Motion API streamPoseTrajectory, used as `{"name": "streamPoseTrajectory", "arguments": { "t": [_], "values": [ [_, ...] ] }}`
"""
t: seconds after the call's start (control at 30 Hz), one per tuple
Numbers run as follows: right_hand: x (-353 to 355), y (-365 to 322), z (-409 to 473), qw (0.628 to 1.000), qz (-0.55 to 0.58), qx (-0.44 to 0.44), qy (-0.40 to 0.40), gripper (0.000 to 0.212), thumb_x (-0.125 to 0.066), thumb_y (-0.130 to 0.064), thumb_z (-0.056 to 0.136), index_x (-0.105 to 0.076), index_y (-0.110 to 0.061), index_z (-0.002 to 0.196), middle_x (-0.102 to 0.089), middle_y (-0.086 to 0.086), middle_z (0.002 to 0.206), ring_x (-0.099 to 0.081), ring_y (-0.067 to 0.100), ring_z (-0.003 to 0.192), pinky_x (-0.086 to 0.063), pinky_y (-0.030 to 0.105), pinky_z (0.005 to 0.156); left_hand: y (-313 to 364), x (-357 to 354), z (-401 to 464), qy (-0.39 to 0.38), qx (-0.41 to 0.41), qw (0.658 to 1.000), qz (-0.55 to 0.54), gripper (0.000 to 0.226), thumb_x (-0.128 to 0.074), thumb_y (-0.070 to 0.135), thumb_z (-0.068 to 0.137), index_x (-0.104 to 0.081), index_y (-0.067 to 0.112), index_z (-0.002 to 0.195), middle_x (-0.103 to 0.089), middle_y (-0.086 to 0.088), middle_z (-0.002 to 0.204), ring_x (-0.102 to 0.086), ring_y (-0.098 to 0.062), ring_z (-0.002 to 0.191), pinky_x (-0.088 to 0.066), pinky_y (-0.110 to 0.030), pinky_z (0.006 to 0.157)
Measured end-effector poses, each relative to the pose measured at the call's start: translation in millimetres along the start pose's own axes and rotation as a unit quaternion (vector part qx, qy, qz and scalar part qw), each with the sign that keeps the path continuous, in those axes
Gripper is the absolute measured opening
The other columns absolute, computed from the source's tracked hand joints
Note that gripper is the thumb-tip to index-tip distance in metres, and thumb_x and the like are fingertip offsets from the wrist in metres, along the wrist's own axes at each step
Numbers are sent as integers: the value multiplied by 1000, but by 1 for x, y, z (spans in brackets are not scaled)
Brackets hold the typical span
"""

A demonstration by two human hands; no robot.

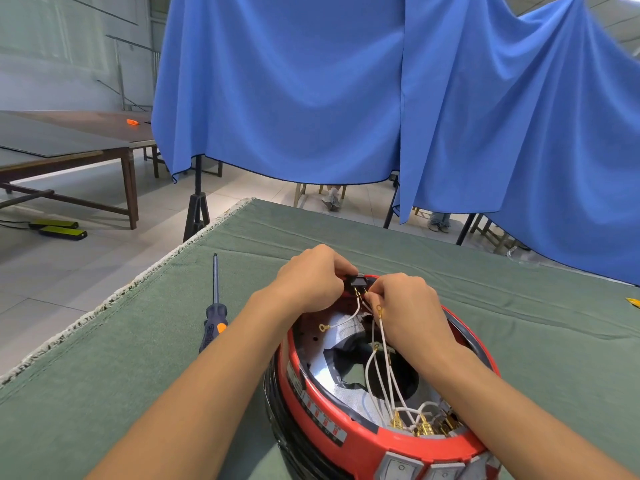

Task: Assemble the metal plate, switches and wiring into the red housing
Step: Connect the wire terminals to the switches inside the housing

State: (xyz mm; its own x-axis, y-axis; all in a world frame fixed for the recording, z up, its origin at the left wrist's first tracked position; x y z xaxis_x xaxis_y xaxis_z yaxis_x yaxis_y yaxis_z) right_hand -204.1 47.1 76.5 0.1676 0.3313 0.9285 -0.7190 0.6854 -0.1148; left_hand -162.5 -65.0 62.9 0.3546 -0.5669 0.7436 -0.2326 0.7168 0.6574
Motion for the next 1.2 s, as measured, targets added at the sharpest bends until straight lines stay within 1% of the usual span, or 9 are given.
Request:
{"name": "streamPoseTrajectory", "arguments": {
  "t": [0.27, 0.37, 0.43, 0.67, 0.77, 0.93, 1.03, 1.1, 1.2],
  "values": [
    [1, -1, -1, 1000, -5, -2, 8, 29, -44, -26, 100, -70, -14, 103, -70, 5, 96, -61, 21, 88, -42, 28, 73, 1, -1, 1, 21, -12, 1000, 3, 42, -51, 9, 83, -70, 36, 109, -70, 8, 111, -61, -19, 107, -51, -38, 90],
    [3, -2, -2, 1000, -7, 2, 11, 29, -44, -26, 100, -70, -14, 103, -70, 5, 97, -60, 22, 90, -45, 31, 77, 2, -1, 0, 26, -12, 1000, 7, 43, -50, 9, 83, -70, 34, 111, -70, 8, 112, -60, -18, 106, -51, -36, 89],
    [3, -3, -3, 1000, -12, 4, 12, 29, -44, -26, 100, -70, -14, 102, -70, 5, 97, -60, 22, 90, -44, 31, 77, 2, 0, 0, 27, -13, 1000, 7, 43, -50, 9, 82, -70, 34, 111, -70, 8, 111, -60, -18, 106, -51, -35, 88],
    [3, -8, -2, 999, -41, 14, 14, 28, -43, -23, 100, -69, -13, 103, -69, 6, 96, -59, 24, 90, -49, 36, 80, 5, -1, -1, 26, -21, 999, 17, 42, -50, 8, 82, -71, 33, 108, -71, 5, 108, -61, -21, 103, -52, -39, 87],
    [1, -8, -2, 999, -40, 14, 11, 28, -43, -26, 101, -67, -13, 105, -69, 6, 97, -60, 23, 91, -50, 36, 81, 5, -1, -2, 28, -24, 999, 18, 41, -51, 8, 83, -72, 33, 107, -71, 4, 108, -61, -21, 102, -52, -40, 87],
    [0, 2, -3, 1000, -4, -19, 10, 26, -48, -35, 98, -67, -17, 100, -69, 4, 94, -62, 24, 88, -51, 36, 77, 5, -1, -3, 26, -23, 999, 7, 39, -51, 8, 82, -73, 33, 103, -72, 3, 104, -61, -23, 101, -52, -40, 87],
    [1, 6, -5, 999, 27, -29, 6, 25, -52, -39, 95, -69, -20, 92, -69, 3, 87, -61, 23, 82, -47, 32, 69, 4, 0, -2, 26, -22, 999, 4, 39, -51, 9, 82, -73, 33, 102, -72, 3, 104, -61, -24, 101, -51, -40, 87],
    [-1, 5, -7, 998, 53, -28, -4, 19, -55, -33, 94, -69, -21, 89, -69, 1, 85, -57, 20, 75, -42, 29, 65, 4, 0, -2, 26, -22, 999, 3, 39, -51, 9, 81, -73, 33, 103, -72, 3, 104, -61, -24, 101, -52, -40, 87],
    [-3, 5, -7, 998, 51, -25, -9, 15, -56, -26, 92, -69, -21, 88, -69, 0, 86, -52, 17, 71, -37, 27, 63, 3, 0, -2, 28, -20, 999, 0, 39, -51, 9, 82, -74, 33, 101, -72, 3, 103, -61, -24, 101, -52, -40, 87]
  ]
}}
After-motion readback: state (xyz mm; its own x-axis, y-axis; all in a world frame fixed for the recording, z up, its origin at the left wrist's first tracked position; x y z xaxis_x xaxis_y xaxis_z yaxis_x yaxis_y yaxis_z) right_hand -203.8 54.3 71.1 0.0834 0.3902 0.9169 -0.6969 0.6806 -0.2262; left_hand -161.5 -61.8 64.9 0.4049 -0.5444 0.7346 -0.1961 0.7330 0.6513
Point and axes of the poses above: each hand's wrist, its own z-axis towards the middle knuckle, its own x-axis out of the back of the hand, y = z × x, the point moved 8 cm from there along z, towards the middle knuckle
